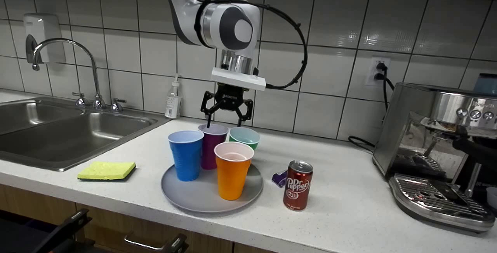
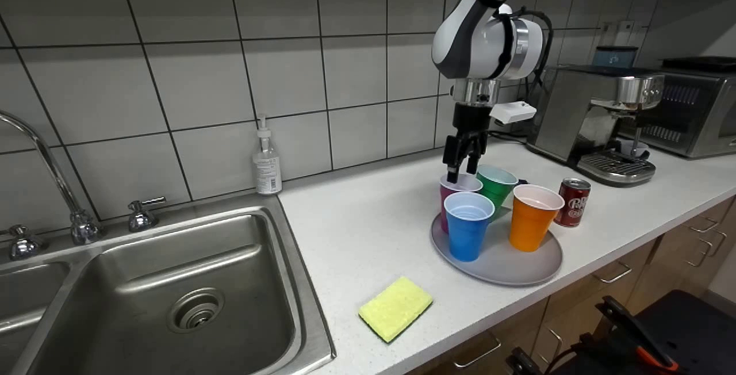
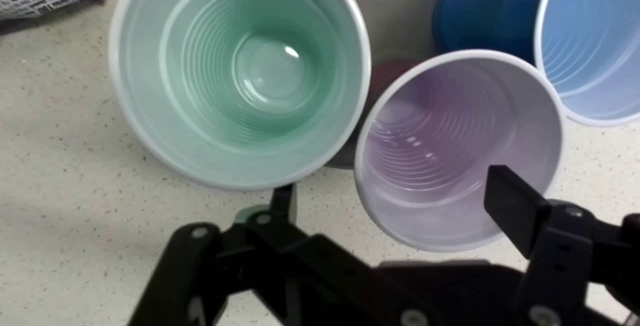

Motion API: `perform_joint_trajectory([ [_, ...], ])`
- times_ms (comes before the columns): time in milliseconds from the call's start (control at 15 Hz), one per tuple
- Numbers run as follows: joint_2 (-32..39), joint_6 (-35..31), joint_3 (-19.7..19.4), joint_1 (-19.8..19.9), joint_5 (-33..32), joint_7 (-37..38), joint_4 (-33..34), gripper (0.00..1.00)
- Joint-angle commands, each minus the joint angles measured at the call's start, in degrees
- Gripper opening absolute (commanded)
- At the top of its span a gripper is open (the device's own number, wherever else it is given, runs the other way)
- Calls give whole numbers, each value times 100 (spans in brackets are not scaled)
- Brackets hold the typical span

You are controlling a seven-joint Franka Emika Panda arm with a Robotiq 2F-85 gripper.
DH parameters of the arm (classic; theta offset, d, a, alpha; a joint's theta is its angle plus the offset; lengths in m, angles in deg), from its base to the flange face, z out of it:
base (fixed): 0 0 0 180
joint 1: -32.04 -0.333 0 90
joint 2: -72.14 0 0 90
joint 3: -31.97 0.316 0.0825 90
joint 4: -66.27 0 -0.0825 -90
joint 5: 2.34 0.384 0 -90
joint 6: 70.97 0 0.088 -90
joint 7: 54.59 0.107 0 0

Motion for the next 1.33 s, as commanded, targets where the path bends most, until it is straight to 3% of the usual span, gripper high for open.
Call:
perform_joint_trajectory([
  [0,-22,97,105,103,-102,-73,66,100],
  [933,-126,21,323,48,63,-8,217,100],
  [1267,-513,-69,346,50,161,-9,16,100],
])
